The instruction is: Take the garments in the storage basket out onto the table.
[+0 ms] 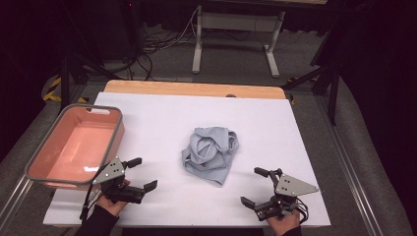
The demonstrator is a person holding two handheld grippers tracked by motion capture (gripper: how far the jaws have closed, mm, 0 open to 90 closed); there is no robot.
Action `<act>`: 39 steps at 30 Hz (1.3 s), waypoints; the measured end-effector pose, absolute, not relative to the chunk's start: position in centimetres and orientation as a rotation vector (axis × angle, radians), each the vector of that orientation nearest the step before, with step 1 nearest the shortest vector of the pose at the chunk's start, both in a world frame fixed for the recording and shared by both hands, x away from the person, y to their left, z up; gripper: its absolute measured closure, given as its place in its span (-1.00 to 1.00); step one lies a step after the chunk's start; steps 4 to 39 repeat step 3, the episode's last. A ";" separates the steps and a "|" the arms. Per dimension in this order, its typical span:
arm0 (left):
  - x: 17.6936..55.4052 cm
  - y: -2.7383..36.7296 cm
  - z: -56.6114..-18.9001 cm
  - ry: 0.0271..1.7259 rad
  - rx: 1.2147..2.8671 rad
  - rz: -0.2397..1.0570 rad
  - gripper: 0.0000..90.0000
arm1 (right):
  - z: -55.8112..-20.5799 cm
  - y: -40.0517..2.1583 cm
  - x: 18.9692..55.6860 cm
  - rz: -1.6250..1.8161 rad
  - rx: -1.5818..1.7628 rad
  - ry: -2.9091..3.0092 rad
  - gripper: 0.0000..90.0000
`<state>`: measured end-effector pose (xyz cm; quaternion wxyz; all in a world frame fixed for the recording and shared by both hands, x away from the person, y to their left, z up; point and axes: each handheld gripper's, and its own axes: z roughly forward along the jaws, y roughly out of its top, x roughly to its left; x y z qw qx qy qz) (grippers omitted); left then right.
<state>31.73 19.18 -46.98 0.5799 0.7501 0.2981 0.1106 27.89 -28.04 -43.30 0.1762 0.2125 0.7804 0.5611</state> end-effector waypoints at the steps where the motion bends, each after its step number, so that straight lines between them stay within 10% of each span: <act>1: 31.7 19.3 -47.0 0.712 1.740 0.260 -0.96 | -43.3 -28.0 27.9 1.585 0.600 2.211 -1.00; 39: 31.8 19.4 -47.0 0.713 1.742 0.268 -0.96 | -43.3 -28.0 27.9 1.583 0.601 2.213 -1.00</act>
